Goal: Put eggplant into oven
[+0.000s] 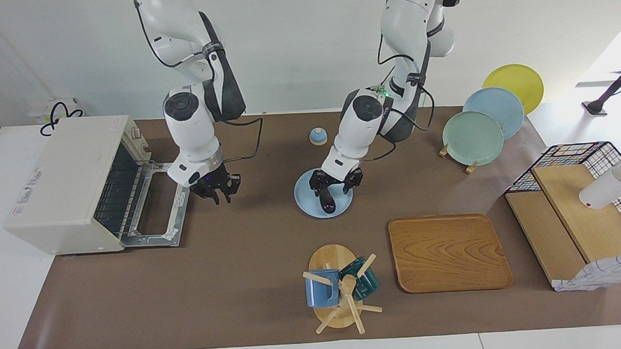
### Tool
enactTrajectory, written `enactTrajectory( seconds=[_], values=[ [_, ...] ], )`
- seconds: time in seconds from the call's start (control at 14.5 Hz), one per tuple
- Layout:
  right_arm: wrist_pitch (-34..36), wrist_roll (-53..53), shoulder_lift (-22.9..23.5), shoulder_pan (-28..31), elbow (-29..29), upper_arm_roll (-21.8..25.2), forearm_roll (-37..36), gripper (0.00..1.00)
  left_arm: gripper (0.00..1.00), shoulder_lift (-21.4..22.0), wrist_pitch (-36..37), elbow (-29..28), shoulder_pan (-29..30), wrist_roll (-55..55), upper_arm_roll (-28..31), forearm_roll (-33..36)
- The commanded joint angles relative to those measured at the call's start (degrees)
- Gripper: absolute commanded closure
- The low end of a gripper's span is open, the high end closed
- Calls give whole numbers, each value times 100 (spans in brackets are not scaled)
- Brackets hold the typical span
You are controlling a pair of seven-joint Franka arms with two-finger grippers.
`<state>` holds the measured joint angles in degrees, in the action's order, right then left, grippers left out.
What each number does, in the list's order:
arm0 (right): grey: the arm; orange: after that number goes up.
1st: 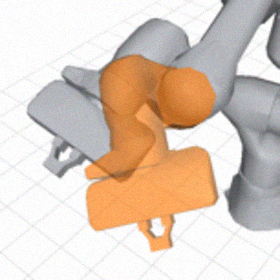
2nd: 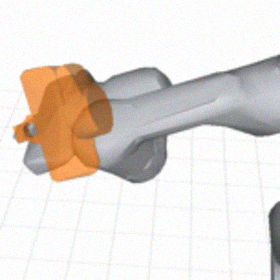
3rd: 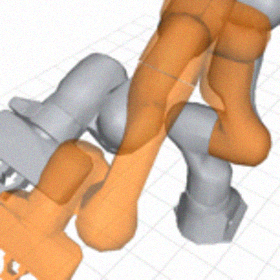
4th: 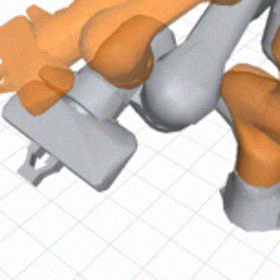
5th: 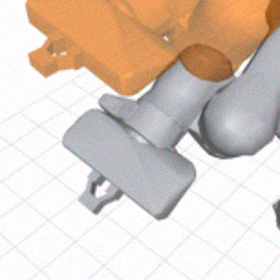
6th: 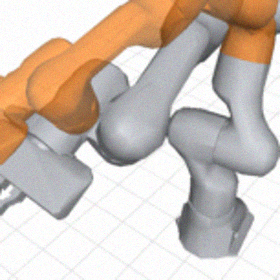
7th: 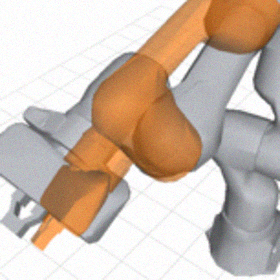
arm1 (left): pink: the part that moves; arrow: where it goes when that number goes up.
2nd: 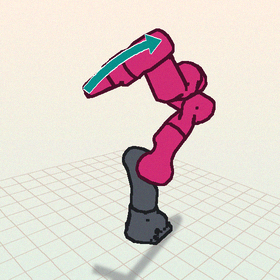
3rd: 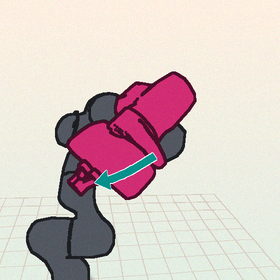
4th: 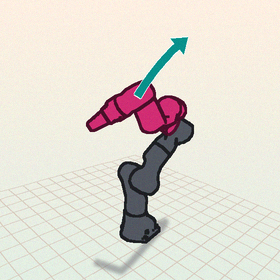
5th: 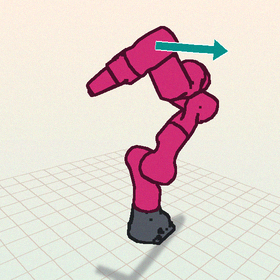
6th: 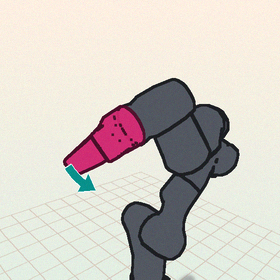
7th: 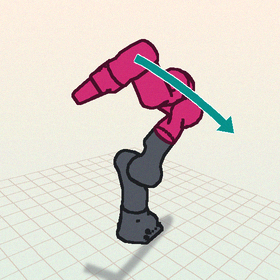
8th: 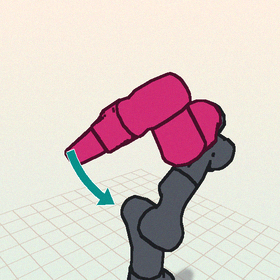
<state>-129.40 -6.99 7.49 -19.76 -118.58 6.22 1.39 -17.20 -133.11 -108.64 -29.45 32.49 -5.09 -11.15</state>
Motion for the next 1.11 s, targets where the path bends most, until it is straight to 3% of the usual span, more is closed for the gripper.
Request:
enactTrajectory(
  seconds=[0.0, 0.14, 0.35, 0.69, 1.04],
  values=[
    [555, -82, 217, 52, 676, -419, 151, 10, 0, 322, 1441, 771, 815, -593, 17, -46],
    [644, -697, 305, -167, 950, -578, 143, 1, 0, 489, 2137, 1168, 1422, -1041, 43, 94],
    [810, -2030, 769, -966, 1747, -587, 73, 0, 0, 822, 2543, 1310, 2073, -1577, 43, 657],
    [1813, -3686, 2597, -2223, 4287, -579, -490, 0, 0, 1578, 3483, 1196, 2558, -2537, 78, 684],
    [971, -3925, 2951, -2647, 4082, -587, -832, 0, 0, 1799, 3862, 1161, 2461, -2485, 79, 684]
  ],
)
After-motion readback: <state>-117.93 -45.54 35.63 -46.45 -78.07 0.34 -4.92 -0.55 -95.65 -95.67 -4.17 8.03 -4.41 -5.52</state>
